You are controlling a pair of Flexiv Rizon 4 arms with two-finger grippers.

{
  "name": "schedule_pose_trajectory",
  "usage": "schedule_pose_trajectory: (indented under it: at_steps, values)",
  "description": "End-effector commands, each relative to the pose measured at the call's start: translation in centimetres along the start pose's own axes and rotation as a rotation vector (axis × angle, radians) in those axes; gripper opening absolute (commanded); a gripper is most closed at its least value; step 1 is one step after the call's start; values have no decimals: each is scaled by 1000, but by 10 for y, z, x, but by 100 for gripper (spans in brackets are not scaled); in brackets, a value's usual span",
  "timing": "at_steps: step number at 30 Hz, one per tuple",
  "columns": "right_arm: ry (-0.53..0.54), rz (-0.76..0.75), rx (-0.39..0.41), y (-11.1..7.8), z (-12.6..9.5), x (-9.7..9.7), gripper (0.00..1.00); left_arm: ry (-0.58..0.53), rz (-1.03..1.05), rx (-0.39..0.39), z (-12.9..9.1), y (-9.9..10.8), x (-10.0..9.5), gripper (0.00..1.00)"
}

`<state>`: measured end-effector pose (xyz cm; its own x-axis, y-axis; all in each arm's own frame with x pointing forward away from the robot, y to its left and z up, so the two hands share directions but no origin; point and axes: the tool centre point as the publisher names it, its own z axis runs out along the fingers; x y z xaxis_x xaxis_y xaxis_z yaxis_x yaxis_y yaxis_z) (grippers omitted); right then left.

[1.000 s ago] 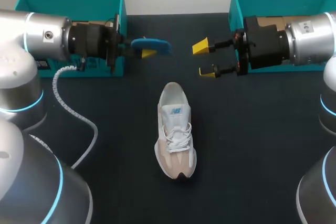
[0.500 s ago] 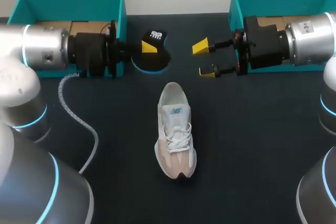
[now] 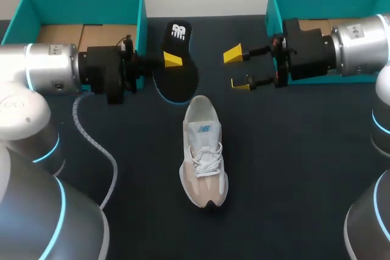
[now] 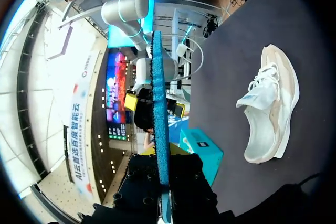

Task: Take the shoe out of the shoebox, open the shoe tongue, remove and reinsert the insole, then place the shoe into the shoebox

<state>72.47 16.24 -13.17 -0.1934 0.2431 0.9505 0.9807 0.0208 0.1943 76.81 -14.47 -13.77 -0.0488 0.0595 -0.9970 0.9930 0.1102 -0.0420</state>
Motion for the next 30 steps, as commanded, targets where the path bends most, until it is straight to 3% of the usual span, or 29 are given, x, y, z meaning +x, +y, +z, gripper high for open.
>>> schedule_pose_trajectory:
  at_steps: [1, 7, 23, 24, 26, 28, 30]
  values:
    - [-1, 1, -2, 0, 3, 0, 100, 20, 63, -5, 4, -5, 5, 0]
    - [-1, 1, -2, 0, 3, 0, 100, -17, 152, -32, 11, 0, 8, 0]
    - [56, -33, 44, -5, 49, -1, 100, -108, 149, -33, 41, 3, 2, 0]
    - [58, -32, 45, -5, 51, -1, 96, -113, 148, -30, 43, 2, 1, 0]
    - [69, -32, 57, -5, 54, -3, 78, -120, 143, -27, 47, 1, 0, 0]
    - [77, -34, 61, -5, 56, -4, 67, -124, 140, -20, 50, 0, 0, 0]
    - [81, -36, 63, -5, 58, -4, 50, -125, 142, -13, 54, -2, 0, 0]
